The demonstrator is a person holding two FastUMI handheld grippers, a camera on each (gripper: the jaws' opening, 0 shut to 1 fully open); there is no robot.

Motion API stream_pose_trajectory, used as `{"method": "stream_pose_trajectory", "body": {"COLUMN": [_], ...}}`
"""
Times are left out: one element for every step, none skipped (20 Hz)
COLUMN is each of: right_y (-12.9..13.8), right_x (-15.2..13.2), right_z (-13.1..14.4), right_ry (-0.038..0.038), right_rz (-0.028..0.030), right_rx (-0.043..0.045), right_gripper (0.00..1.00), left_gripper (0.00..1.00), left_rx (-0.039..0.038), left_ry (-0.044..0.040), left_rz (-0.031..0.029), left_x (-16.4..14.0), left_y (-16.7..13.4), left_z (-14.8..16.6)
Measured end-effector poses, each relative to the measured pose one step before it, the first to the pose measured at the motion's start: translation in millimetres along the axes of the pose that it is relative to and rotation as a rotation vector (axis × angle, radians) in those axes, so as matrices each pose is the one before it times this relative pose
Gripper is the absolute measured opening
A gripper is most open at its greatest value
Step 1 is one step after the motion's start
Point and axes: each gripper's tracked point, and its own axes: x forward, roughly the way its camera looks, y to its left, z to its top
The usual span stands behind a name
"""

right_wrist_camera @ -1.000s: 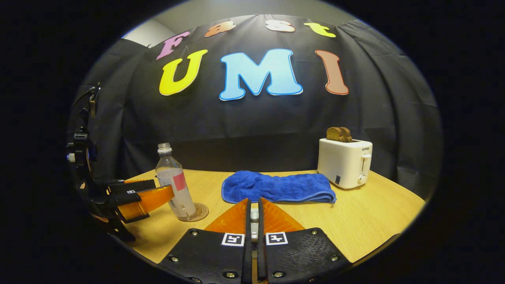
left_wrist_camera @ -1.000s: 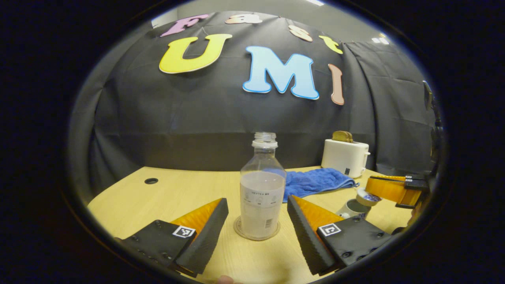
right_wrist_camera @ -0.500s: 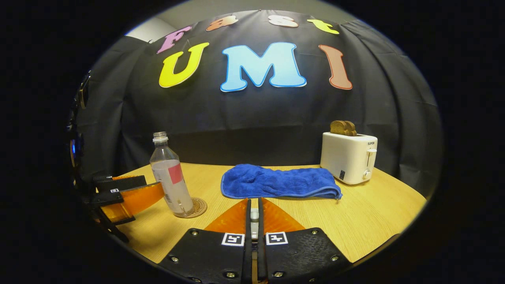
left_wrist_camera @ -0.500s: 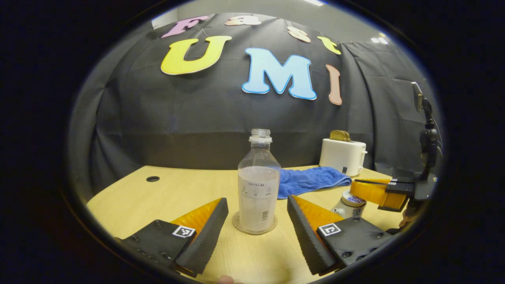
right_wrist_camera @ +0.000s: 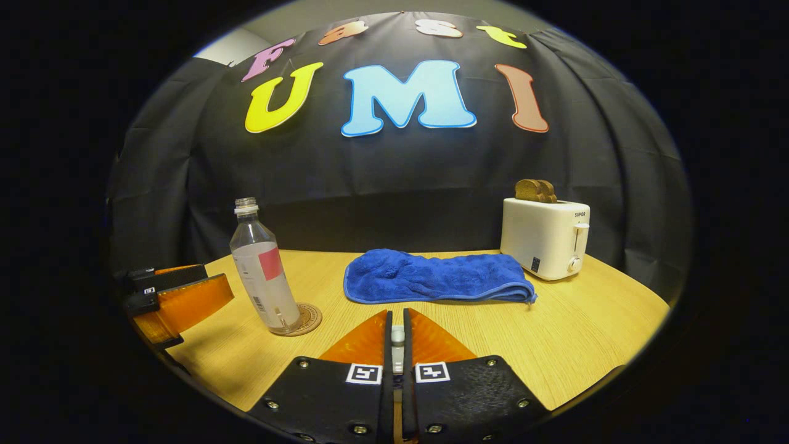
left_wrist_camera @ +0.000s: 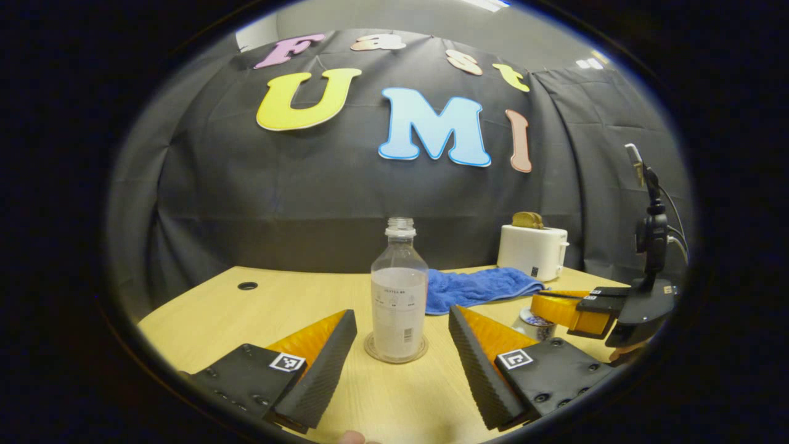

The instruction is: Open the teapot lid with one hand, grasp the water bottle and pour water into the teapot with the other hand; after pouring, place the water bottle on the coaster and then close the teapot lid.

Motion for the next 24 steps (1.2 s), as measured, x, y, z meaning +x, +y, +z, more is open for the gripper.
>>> {"method": "stream_pose_trajectory", "body": {"right_y": [-0.29,1.61,-0.17,0.23,0.00,-0.94,0.07,-0.95,0.02,0.06,1.07,-0.19,-0.24,0.95,1.97,-0.17,0.09,0.44,0.36,0.89,1.33,0.64,0.67,0.78], "right_x": [-0.46,0.11,-0.23,-0.59,-0.37,-0.67,-1.54,1.51,-0.76,-0.02,-0.54,-0.99,-0.91,-0.16,-1.06,0.18,-1.40,-2.21,-1.79,-1.80,-2.94,-3.44,-4.22,-5.42], "right_z": [1.08,-1.84,0.69,0.60,2.05,-0.72,0.20,0.47,0.55,-0.22,1.26,0.45,1.72,1.52,2.61,1.31,2.71,2.99,3.21,2.98,2.66,2.65,3.69,3.50], "right_ry": [0.00119,0.00210,0.00062,-0.00015,-0.00385,-0.00236,-0.00338,-0.00062,-0.00052,-0.00338,-0.00170,-0.00368,-0.00821,-0.00700,-0.00592,-0.00661,-0.00736,-0.01083,-0.00868,-0.00756,-0.00679,-0.00494,-0.00650,-0.00870], "right_rz": [-0.00035,0.00728,-0.00348,-0.00153,0.00313,-0.00651,0.00089,-0.00335,-0.00165,0.00338,0.00479,-0.00357,-0.00345,0.00185,0.00782,-0.00313,-0.00133,0.00038,-0.00077,0.00189,0.00243,-0.00088,-0.00254,-0.00121], "right_rx": [0.00387,0.00557,0.00104,0.00158,0.00250,-0.00065,0.00045,-0.00158,-0.00150,0.00217,0.00292,-0.00227,-0.00579,-0.00561,-0.00299,-0.00314,-0.00418,-0.00166,0.00019,0.00135,0.00401,0.00233,-0.00023,-0.00040], "right_gripper": [0.06,0.06,0.11,0.11,0.12,0.13,0.15,0.17,0.21,0.21,0.23,0.28,0.31,0.31,0.40,0.48,0.55,0.56,0.56,0.56,0.56,0.56,0.56,0.55], "left_gripper": [1.00,1.00,1.00,1.00,1.00,1.00,1.00,1.00,1.00,1.00,1.00,1.00,1.00,1.00,1.00,1.00,1.00,1.00,1.00,1.00,1.00,1.00,1.00,1.00], "left_rx": [-0.00122,0.00054,0.00154,0.00130,-0.00004,-0.00031,0.00033,0.00098,0.00120,0.00107,-0.00032,-0.00062,0.00082,0.00123,0.00022,-0.00073,-0.00030,0.00104,0.00192,0.00078,-0.00229,-0.00383,-0.00492,-0.00662], "left_ry": [-0.00428,-0.00342,-0.00253,-0.00245,-0.00147,-0.00151,-0.00019,0.00003,-0.00055,0.00081,-0.00112,0.00054,0.00144,0.00249,0.00240,0.00111,-0.00076,-0.00367,-0.00578,-0.00414,-0.00500,-0.00496,-0.00355,-0.00785], "left_rz": [0.00283,0.00351,0.00286,0.00242,0.00135,0.00144,0.00055,0.00171,0.00044,0.00030,-0.00041,-0.00236,-0.00255,-0.00086,-0.00144,-0.00208,-0.00069,0.00064,0.00478,0.00555,0.00155,0.00253,0.00183,0.00319], "left_x": [-1.62,-0.28,-0.71,-0.66,0.26,0.89,-0.44,2.00,0.55,1.62,0.81,1.73,1.38,1.03,0.69,0.86,-0.54,0.09,-1.67,-1.21,-3.22,-2.35,-5.01,-4.81], "left_y": [0.95,0.25,1.04,0.18,0.12,0.73,0.83,-0.49,0.11,-0.23,0.31,-1.07,-0.88,-1.33,-1.14,-1.48,-1.16,-1.34,-0.27,0.02,-1.15,-2.07,-1.11,-0.70], "left_z": [1.54,1.09,1.03,0.30,0.21,-0.06,0.13,-0.66,-0.64,-1.46,-0.30,-0.75,-0.79,-1.93,-0.23,-0.95,0.41,1.25,2.70,3.07,3.01,1.94,3.80,3.78]}}
